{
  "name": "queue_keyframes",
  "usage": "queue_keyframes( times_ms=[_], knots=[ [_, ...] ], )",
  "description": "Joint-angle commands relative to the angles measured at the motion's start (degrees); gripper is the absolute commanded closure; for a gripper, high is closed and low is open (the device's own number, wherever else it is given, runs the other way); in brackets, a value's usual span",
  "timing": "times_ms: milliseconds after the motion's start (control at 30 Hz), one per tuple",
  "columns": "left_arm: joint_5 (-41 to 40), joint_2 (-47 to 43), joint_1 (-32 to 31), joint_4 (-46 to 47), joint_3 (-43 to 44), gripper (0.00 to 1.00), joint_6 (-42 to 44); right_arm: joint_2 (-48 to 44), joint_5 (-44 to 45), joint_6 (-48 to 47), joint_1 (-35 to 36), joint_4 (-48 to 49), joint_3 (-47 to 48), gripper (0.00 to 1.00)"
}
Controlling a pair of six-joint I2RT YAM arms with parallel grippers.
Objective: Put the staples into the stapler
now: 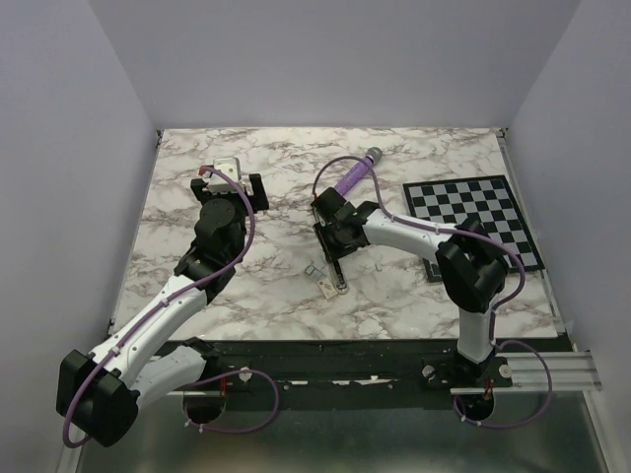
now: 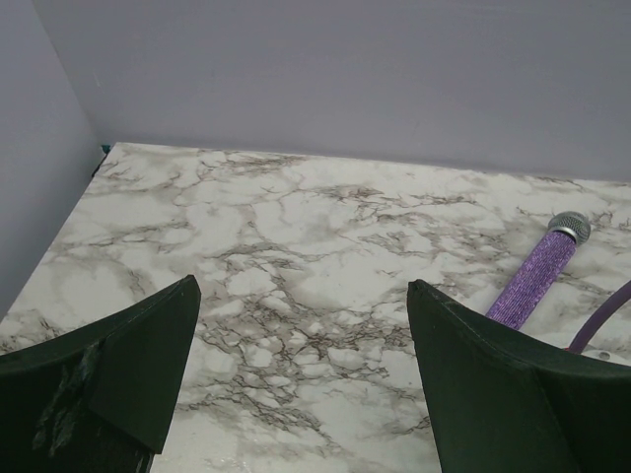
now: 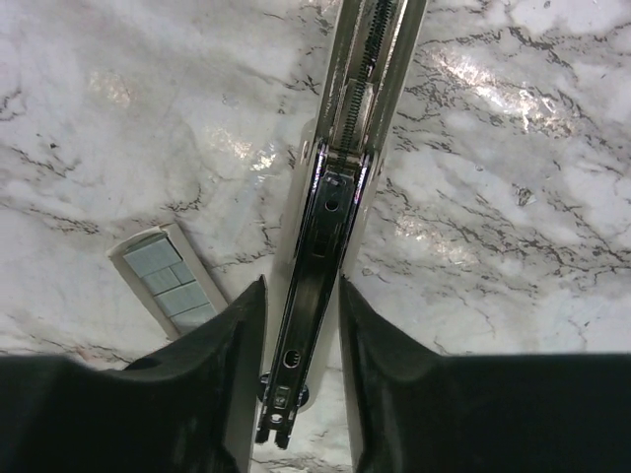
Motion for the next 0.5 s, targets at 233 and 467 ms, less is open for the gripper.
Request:
queue_keyframes(
  times_ms=[233, 467],
  knots=[
    [0.85, -2.22, -0.30, 0.60, 0.06, 0.07, -0.20, -14.66, 8.51, 5.09, 0.21, -1.20, -2.11, 0.29],
    [-0.55, -5.12, -0.30, 1.13, -0.56, 0.07, 0.59, -27.67, 0.87, 9.39, -5.75, 9.78, -17.31, 0.17]
  ],
)
